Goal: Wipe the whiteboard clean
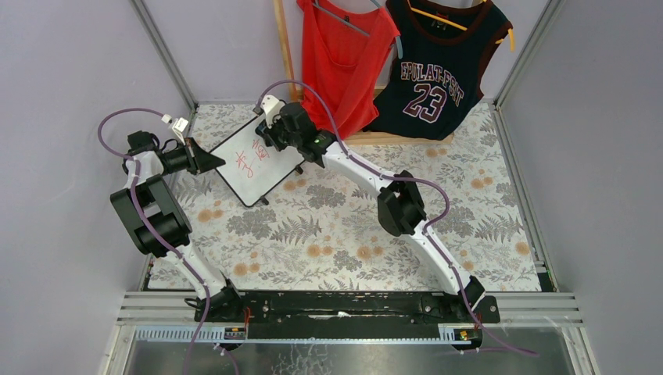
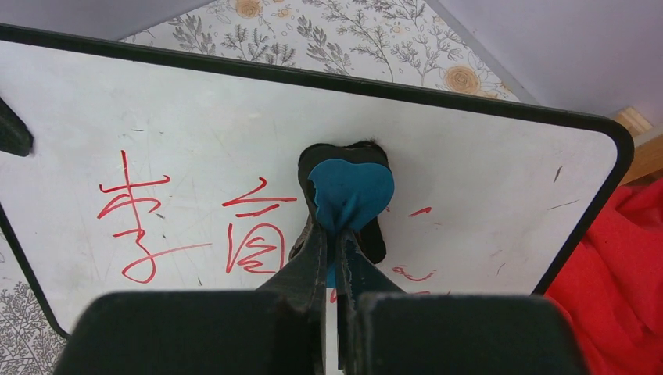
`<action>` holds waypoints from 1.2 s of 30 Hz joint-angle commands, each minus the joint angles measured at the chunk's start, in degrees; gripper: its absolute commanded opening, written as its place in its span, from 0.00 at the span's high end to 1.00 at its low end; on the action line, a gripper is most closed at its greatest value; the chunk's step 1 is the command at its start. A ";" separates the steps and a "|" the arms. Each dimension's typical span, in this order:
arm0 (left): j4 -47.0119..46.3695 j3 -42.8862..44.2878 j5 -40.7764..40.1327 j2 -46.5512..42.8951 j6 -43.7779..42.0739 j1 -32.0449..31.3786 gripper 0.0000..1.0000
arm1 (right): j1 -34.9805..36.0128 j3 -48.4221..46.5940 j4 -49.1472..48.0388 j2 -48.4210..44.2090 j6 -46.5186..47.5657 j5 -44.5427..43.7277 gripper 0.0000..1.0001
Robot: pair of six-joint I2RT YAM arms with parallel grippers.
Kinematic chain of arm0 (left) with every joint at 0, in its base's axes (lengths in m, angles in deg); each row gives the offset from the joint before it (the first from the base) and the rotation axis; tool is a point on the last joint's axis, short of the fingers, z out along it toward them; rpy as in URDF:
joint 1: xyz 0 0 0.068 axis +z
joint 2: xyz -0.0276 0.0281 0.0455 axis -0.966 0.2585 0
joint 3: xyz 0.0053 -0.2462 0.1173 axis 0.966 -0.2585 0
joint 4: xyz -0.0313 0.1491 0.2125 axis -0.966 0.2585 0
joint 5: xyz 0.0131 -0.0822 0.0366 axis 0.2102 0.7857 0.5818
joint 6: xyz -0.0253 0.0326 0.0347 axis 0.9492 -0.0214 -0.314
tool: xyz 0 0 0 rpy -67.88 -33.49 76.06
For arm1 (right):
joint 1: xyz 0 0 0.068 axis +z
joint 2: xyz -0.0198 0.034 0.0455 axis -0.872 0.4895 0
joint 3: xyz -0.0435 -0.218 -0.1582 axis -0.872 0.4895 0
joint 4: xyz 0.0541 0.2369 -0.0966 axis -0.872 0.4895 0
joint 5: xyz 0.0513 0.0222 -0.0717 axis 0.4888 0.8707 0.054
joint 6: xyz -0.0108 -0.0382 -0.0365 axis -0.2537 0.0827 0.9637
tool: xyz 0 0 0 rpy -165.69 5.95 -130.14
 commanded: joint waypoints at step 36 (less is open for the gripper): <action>1.11 -1.36 -4.30 -0.40 -1.96 -0.75 1.00 | -0.59 4.59 -5.00 -2.35 -2.42 1.20 1.00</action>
